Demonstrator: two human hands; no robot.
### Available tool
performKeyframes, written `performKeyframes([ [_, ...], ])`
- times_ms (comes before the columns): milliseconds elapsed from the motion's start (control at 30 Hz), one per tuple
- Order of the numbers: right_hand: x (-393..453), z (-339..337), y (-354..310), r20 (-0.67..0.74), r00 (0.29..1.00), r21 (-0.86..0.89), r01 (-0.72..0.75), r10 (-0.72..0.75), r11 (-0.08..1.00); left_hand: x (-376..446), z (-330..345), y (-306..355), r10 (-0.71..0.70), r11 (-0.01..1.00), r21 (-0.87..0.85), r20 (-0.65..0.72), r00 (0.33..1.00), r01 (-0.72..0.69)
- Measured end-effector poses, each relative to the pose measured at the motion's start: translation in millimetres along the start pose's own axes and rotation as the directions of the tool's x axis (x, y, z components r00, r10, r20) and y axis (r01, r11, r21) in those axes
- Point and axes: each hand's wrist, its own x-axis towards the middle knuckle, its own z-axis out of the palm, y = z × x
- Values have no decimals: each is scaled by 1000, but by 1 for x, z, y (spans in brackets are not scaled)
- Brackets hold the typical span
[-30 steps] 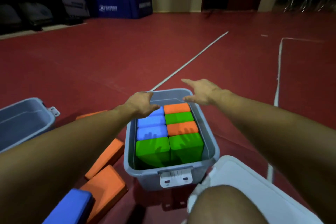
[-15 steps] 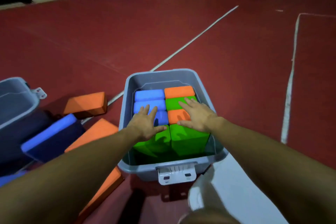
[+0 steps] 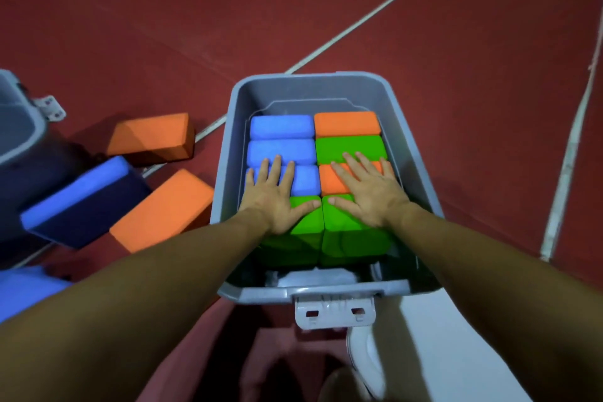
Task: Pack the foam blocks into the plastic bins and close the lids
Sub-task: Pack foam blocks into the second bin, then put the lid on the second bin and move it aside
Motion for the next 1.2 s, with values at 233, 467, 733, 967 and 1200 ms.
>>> performKeyframes([
  [233,-23,-44,-10,-87,990,195,-90,109,977,-16,-63,15,30,995,-96,74,997,-23],
  [467,-118,-74,1,-214,941,316,-187,262,930,-69,-141,65,209,978,-3,108,972,-209],
  [733,-232,-85,21,-263,875,397,-287,408,872,-131,-180,147,409,884,158,195,892,-440],
  [967,-309,-21,25,-72,835,478,-451,545,754,-169,-151,204,526,809,126,280,803,-574],
  [1200,-363,90,-6,124,812,532,-540,571,652,-203,-65,226,576,734,55,479,663,-677],
])
